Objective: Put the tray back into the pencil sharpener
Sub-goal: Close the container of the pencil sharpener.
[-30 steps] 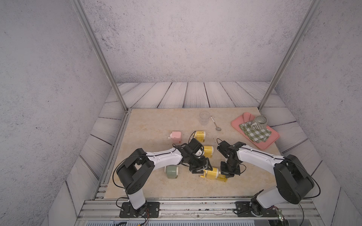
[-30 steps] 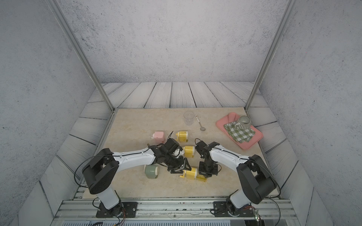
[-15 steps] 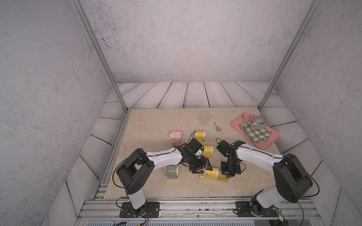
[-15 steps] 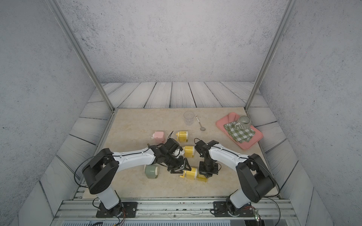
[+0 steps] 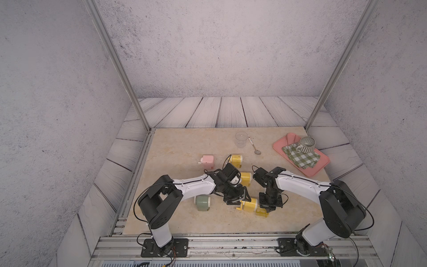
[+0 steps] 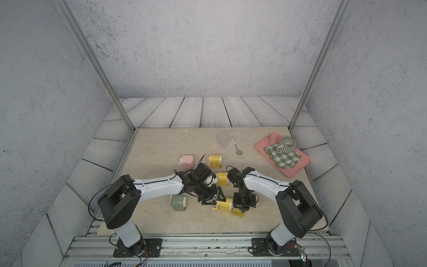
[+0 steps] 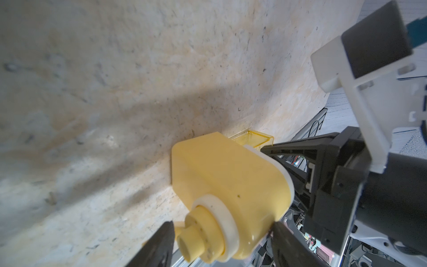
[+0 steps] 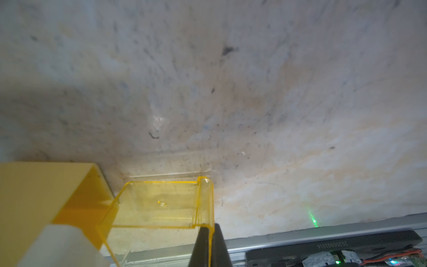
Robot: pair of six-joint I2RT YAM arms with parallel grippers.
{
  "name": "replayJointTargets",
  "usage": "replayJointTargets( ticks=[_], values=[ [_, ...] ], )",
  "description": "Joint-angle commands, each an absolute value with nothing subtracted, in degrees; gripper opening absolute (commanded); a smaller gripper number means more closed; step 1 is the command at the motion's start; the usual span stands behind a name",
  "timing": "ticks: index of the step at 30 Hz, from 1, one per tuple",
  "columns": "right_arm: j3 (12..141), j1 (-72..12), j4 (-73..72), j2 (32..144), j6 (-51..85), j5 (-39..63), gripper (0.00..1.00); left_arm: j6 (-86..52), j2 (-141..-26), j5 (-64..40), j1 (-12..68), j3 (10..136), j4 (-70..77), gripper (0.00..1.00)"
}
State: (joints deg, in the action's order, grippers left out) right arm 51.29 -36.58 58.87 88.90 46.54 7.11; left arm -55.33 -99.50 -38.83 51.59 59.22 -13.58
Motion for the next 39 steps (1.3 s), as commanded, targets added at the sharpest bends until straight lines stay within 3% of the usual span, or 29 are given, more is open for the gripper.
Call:
replayJointTargets(
  ticks=[1, 39],
  values=[
    [52.2, -37.18, 60.52, 90.06, 48.23, 6.15, 0.0, -54.49, -100.15, -39.02, 51.66, 60.29, -14.65, 0.7],
    [53.37, -38.43, 53.35, 89.47, 50.19, 8.65, 0.0, -53.26, -100.23, -40.17, 50.7, 60.33, -15.2, 0.69]
  ],
)
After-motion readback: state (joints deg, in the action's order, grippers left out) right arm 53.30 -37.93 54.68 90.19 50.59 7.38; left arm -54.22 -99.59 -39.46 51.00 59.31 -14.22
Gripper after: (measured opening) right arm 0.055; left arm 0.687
